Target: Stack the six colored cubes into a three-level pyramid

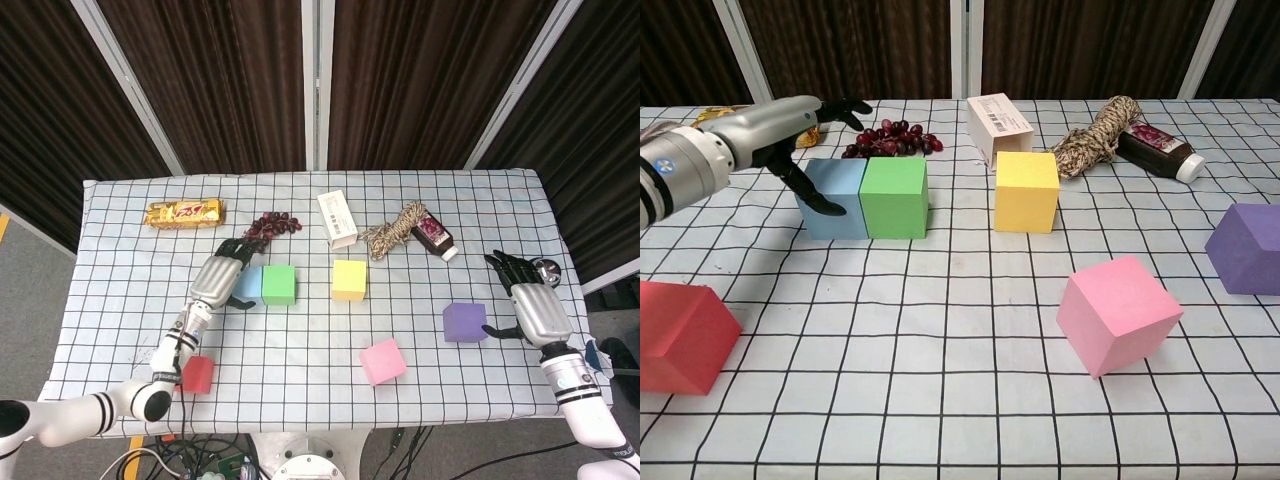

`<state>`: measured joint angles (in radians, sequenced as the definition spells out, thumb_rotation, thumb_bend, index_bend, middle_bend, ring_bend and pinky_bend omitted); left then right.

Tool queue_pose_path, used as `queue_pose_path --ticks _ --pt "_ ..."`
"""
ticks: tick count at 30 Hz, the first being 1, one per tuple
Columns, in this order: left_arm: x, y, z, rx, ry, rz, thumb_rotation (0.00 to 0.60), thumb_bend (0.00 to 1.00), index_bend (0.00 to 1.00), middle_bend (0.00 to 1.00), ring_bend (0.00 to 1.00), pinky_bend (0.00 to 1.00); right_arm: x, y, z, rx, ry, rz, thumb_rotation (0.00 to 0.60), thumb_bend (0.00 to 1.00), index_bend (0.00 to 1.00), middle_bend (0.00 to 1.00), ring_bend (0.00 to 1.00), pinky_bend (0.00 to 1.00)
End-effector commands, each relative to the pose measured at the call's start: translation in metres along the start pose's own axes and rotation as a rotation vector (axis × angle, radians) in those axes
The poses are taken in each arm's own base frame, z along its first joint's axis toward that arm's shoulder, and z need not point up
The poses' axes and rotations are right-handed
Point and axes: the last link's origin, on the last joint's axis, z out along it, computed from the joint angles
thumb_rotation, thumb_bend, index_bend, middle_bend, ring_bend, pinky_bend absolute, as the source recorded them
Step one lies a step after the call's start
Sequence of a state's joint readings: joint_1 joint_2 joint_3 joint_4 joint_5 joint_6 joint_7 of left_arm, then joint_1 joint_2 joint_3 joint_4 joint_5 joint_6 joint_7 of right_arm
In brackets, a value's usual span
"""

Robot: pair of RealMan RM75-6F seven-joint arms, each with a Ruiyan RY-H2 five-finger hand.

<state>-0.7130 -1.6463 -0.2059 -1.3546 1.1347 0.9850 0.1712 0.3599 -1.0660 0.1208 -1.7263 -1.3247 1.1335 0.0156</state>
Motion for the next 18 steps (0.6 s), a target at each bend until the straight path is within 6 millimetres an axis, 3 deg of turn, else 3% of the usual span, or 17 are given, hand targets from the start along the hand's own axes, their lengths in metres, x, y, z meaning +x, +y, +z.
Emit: queue_pose_path --ticks 1,7,13,18 --pt "0.022 -0.019 -0.028 0.034 0.041 0.018 0.6 0.0 0.0 0.09 0.0 0.01 0.001 -0.005 0.004 0.016 -0.006 -0.013 0.6 0.03 0.0 0.0 0.0 0.0" --pt "0.052 -0.053 -0.081 0.129 0.097 0.012 0.6 0.0 0.0 0.08 0.0 0.0 0.0 -0.033 0.028 0.093 -0.016 -0.024 0.6 0.03 0.0 0.0 0.0 0.0" --pt "0.076 -0.088 -0.124 0.227 0.191 0.113 0.6 0.0 0.0 0.08 0.0 0.0 -0.019 -0.072 0.069 0.157 -0.064 -0.026 0.6 0.02 0.0 0.0 0.0 0.0" --pt "0.085 -0.118 -0.153 0.314 0.234 0.101 0.6 0.0 0.0 0.08 0.0 0.0 -0.034 -0.102 0.098 0.196 -0.1 -0.023 0.6 0.02 0.0 0.01 0.0 0.0"
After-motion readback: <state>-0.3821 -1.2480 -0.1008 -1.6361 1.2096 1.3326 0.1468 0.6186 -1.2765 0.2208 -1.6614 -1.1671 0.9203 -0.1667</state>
